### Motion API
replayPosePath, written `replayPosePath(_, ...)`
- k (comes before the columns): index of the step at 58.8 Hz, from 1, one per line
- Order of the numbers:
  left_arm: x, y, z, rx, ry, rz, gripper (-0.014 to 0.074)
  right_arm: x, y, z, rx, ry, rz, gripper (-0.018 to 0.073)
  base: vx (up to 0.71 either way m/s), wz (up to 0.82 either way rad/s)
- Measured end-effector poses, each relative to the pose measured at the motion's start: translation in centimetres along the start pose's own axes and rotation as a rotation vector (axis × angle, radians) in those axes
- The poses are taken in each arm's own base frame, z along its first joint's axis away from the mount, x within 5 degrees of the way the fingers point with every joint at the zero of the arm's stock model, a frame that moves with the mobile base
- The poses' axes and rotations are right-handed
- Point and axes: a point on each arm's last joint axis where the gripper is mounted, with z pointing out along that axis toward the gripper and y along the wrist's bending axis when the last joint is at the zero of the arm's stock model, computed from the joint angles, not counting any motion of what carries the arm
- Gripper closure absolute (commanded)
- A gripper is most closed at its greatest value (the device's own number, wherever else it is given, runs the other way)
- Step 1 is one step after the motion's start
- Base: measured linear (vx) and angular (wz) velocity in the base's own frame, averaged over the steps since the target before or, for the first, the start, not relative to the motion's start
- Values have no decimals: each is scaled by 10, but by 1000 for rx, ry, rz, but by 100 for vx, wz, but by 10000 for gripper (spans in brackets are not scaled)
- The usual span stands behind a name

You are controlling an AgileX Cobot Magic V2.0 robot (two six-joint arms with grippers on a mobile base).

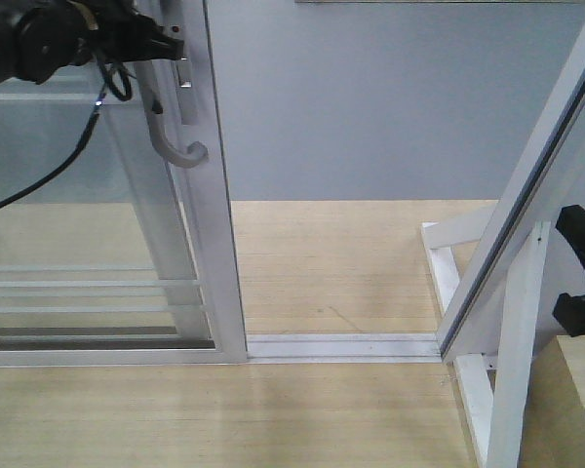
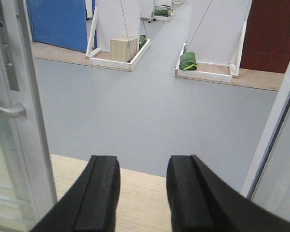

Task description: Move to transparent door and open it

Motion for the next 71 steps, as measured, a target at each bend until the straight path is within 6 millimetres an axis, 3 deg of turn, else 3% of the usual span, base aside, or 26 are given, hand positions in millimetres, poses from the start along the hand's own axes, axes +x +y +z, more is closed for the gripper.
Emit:
replayPosePath(12, 22, 19, -37, -37, 20, 0, 209, 0, 0, 0, 0, 0, 0, 237, 0, 0)
replayPosePath(24, 66, 22, -71, -36, 59, -20, 209, 0, 0, 0, 0, 1, 0, 237, 0, 0)
replayPosePath(34, 102, 17, -120, -29, 33, -45, 209, 0, 0, 0, -2, 3, 0, 237, 0, 0)
replayPosePath(52, 122, 5, -226, -2, -334, -125, 209, 1, 0, 0, -2, 6, 0, 237, 0, 0)
replayPosePath(61, 135, 3, -255, -6, -414, -132, 209, 1, 0, 0, -3, 7, 0, 237, 0, 0)
replayPosePath(71, 139, 2, -269, -10, -461, -132, 253, 1, 0, 0, -3, 7, 0, 237, 0, 0)
